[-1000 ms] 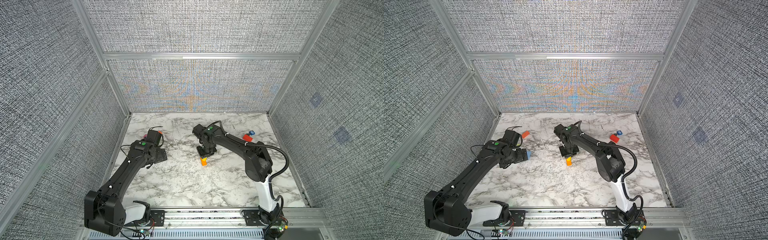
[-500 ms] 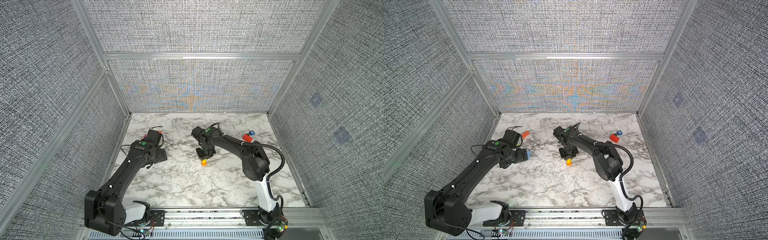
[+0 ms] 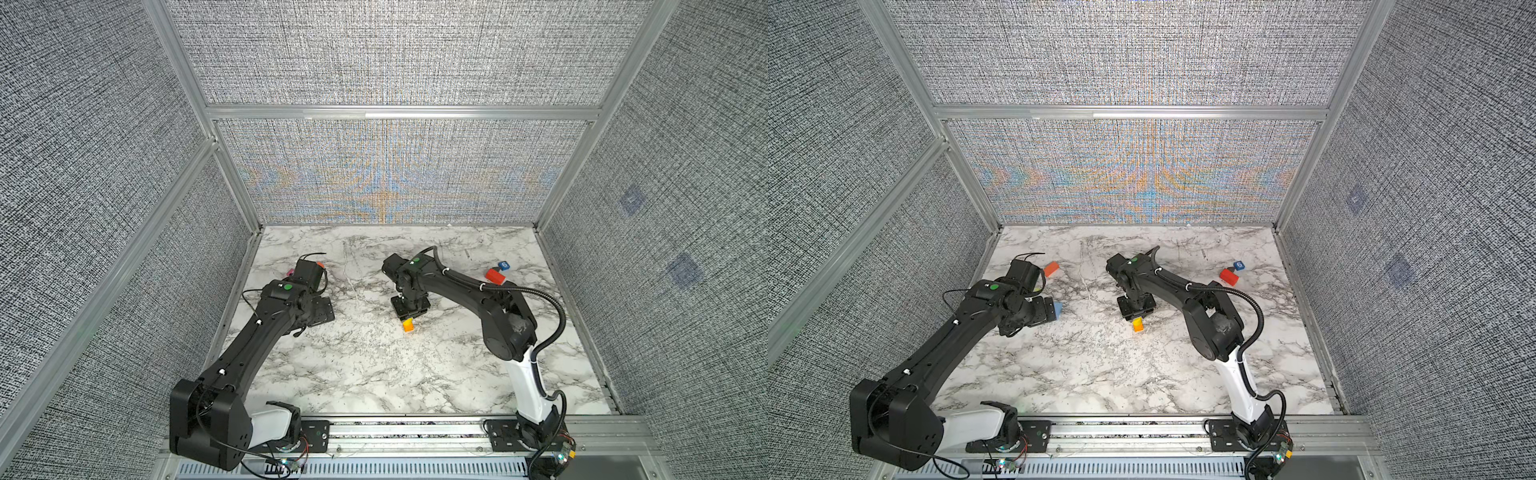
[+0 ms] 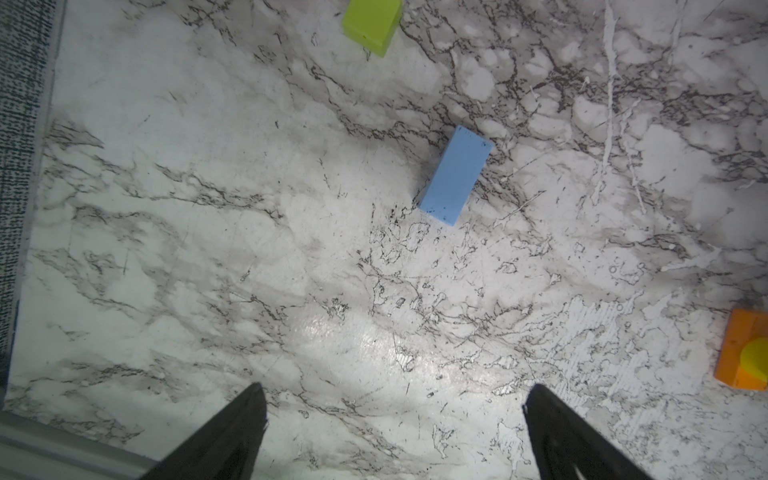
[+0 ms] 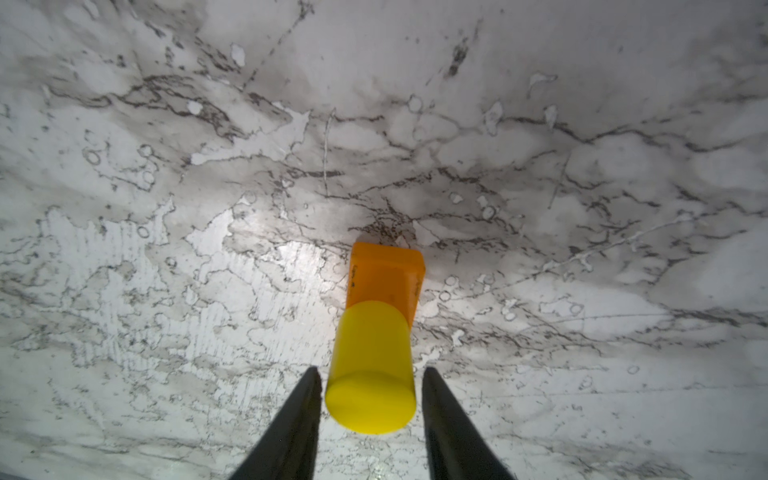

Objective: Build the wood block tower
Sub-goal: 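Lower the yellow cylinder onto the orange block and open the right gripper, then raise the right gripper from the stack while the left gripper grasps the light-blue block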

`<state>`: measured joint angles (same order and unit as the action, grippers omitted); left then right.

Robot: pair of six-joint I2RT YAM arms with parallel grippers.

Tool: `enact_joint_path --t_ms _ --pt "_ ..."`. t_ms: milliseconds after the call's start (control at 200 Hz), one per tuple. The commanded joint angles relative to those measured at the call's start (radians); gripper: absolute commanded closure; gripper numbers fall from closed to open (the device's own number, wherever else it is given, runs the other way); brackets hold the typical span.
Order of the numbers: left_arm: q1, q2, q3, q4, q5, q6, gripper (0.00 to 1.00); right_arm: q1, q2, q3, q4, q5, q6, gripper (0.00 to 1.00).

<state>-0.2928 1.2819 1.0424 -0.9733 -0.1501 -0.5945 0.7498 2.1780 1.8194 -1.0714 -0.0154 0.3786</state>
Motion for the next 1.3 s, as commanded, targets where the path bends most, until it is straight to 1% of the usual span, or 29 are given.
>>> enact_joint_path --t_ms 0,145,260,390,515,615,755,885,1010,1115,1295 --pt "0.001 -0.003 0.004 0.009 0.017 0.011 0.01 -0.003 -0.005 0.003 -0.007 0.001 0.000 0.48" --pt "0.001 -0.014 -0.001 0.047 0.050 0.033 0.01 -0.005 -0.026 -0.005 -0.003 0.011 -0.003 0.41" --pt "0.002 0.010 0.028 0.049 0.052 0.092 0.01 -0.014 -0.068 -0.038 0.022 0.014 -0.003 0.39" --pt "0.006 0.091 0.110 -0.002 0.072 0.162 0.08 -0.034 -0.145 -0.104 0.074 0.001 -0.007 0.38" --pt "0.024 0.175 0.167 -0.020 0.116 0.217 0.15 -0.046 -0.231 -0.178 0.137 -0.015 -0.050 0.38" --pt "0.043 0.235 0.213 -0.033 0.137 0.249 0.21 -0.049 -0.331 -0.281 0.221 0.011 -0.072 0.37" --pt "0.052 0.328 0.280 -0.064 0.141 0.296 0.27 -0.070 -0.480 -0.421 0.344 -0.030 -0.071 0.35" --pt "0.057 0.397 0.306 -0.076 0.111 0.327 0.27 -0.083 -0.597 -0.523 0.418 -0.048 -0.072 0.25" --pt "0.057 0.457 0.301 -0.057 0.103 0.332 0.27 -0.102 -0.701 -0.613 0.468 -0.068 -0.067 0.18" --pt "0.057 0.508 0.298 -0.047 0.086 0.336 0.21 -0.123 -0.772 -0.681 0.493 -0.077 -0.046 0.01" --pt "0.057 0.556 0.307 -0.030 0.084 0.341 0.18 -0.148 -0.882 -0.769 0.517 -0.087 -0.023 0.01"
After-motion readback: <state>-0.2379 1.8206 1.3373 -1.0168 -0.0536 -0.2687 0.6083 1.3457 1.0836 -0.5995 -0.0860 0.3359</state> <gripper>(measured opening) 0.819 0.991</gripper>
